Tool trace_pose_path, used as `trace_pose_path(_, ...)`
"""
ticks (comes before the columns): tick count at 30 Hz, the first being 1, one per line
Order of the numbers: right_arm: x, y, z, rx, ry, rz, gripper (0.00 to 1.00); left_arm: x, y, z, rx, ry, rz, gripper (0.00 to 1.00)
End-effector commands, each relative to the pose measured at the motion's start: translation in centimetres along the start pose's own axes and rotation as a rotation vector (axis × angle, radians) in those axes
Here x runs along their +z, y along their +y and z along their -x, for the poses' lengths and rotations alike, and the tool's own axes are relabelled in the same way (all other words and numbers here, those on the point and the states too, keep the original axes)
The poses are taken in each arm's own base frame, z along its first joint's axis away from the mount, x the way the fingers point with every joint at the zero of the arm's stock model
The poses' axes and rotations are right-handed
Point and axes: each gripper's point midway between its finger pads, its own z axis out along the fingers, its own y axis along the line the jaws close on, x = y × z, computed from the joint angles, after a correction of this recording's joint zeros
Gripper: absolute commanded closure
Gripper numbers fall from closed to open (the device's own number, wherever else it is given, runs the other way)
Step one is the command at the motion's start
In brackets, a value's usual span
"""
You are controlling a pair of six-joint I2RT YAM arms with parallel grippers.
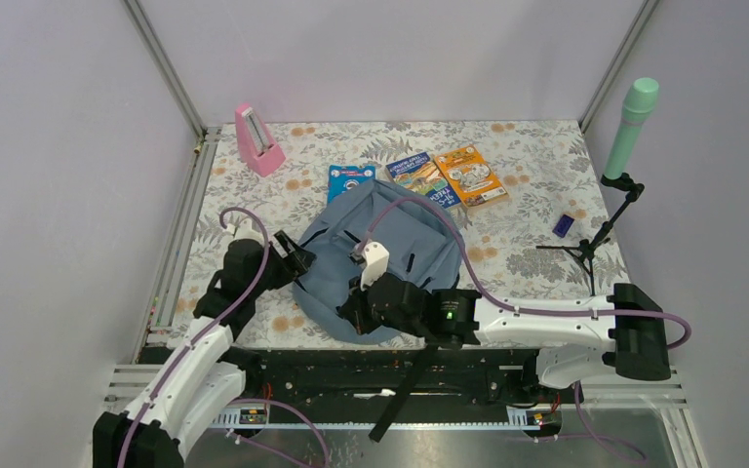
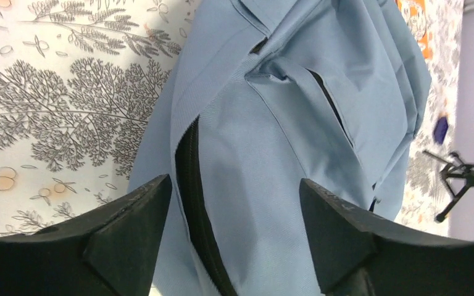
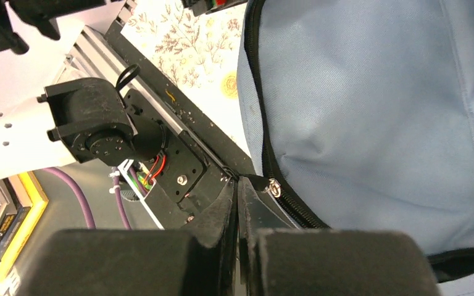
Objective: Pack the student bag
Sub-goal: Unzip the student bag at the center of the board.
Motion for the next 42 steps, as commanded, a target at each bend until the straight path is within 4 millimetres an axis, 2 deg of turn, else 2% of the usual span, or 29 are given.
trace_pose_path(1,-0.7,0.7,4.9,0.025,-0.117,-0.013,1.0,-1.8,-2.6,2.6,0.145,-0.075,-0.09,0.2)
trace_pose_path(4,-0.3,-0.3,5.0,0.088,-0.094,-0.014,1.0,-2.8,-3.7,2.8,0.192,-0.099,-0.157,0.15)
trace_pose_path(9,0.1,-2.0,5.0,0.174,-0.081,-0.03,1.0,-4.7,-5.5,2.8,0.217,-0.179,-0.297,0.14)
trace_pose_path(12,0.0,-2.5,5.0,0.216,-0.076,-0.019,1.0,-6.0,-7.5,2.5,0.257,-0.211,-0.413,0.14)
trace_pose_path(16,-0.1,-2.5,5.7,0.25,-0.096,0.005,1.0,-6.9,-9.7,0.3,0.313,-0.147,-0.535,0.16)
trace_pose_path(20,-0.2,-2.6,5.8,0.266,-0.101,0.014,1.0,-7.9,-11.5,-2.9,0.378,-0.051,-0.633,0.2)
trace_pose_path(22,-0.2,-2.7,5.8,0.272,-0.1,0.016,1.0,-8.1,-11.6,-3.9,0.395,-0.026,-0.639,0.24)
trace_pose_path(24,-0.3,-2.6,5.8,0.275,-0.102,0.02,1.0,-8.2,-11.1,-4.1,0.383,-0.034,-0.612,0.25)
trace_pose_path(29,-0.2,-2.9,5.4,0.279,-0.096,0.011,1.0,-9.1,-10.1,-3.4,0.319,-0.093,-0.593,0.19)
trace_pose_path(35,0.0,-3.2,5.2,0.284,-0.095,0.0,1.0,-10.0,-10.1,-4.4,0.342,-0.037,-0.615,0.2)
trace_pose_path(37,0.0,-3.3,5.1,0.283,-0.095,-0.003,1.0,-10.3,-10.1,-4.8,0.358,-0.015,-0.622,0.24)
trace_pose_path(40,0.1,-3.4,5.1,0.285,-0.094,-0.006,1.0,-10.5,-10.3,-5.5,0.363,0.011,-0.641,0.34)
trace_pose_path(42,0.1,-3.4,5.1,0.284,-0.093,-0.007,1.0,-10.5,-10.1,-5.8,0.363,0.024,-0.635,0.35)
